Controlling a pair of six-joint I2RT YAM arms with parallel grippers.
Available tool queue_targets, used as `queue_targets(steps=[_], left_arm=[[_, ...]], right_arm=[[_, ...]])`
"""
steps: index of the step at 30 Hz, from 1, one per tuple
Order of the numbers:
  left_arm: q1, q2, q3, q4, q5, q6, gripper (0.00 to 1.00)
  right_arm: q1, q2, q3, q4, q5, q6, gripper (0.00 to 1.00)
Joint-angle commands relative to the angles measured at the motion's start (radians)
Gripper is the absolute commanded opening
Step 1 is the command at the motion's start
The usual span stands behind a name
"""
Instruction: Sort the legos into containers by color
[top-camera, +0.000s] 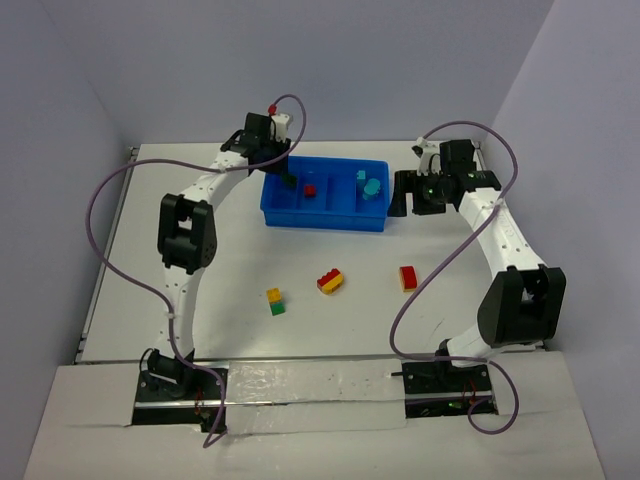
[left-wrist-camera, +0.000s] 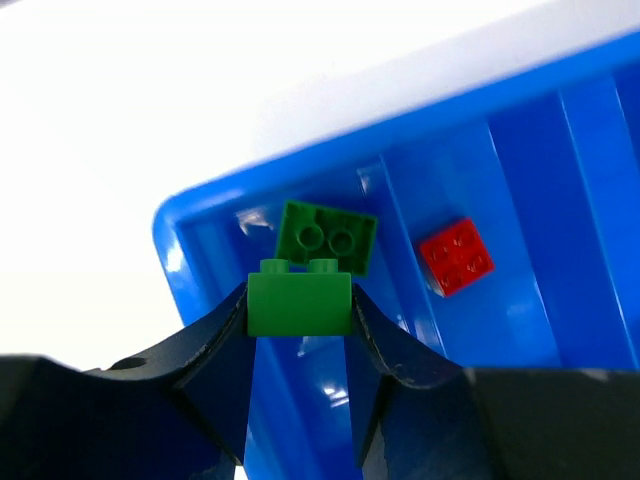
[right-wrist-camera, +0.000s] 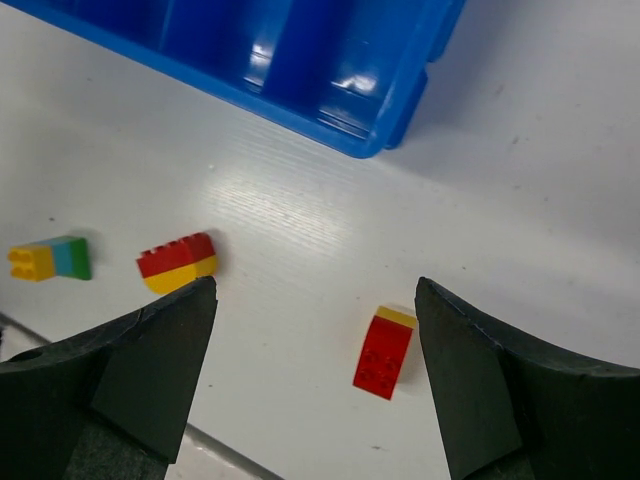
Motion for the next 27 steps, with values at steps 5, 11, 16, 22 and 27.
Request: queue_targets(steps=[5, 11, 16, 22, 27], left_arm=[[-0.034, 0.01, 0.067, 0.001, -0.057, 0.005, 0.31], [-0.058, -0.008, 0.057, 0.009, -0.094, 0.044, 0.44], [-0.062, -0.004, 0.075, 0.001, -0.113, 0.055, 0.5], [-0.063, 0.002, 0.103, -0.019, -0.167, 0.07, 0.67], [-0.063, -0.03, 0.116, -0.03, -0.168, 0.083, 0.69]], right_arm=[[0.003, -0.001, -0.016, -0.035, 0.116, -0.054, 0.86], [0.005, 0.02, -0.035, -0.085, 0.192, -0.089, 0.79], [0.006, 0.022, -0.072, -0.11, 0.216, -0.108, 0.77], [0.015, 0.016, -0.119, -0.121, 0.222, -0.116, 0.76], [0.033, 0.01, -0.141, -0.129, 0.233, -0.123, 0.74]])
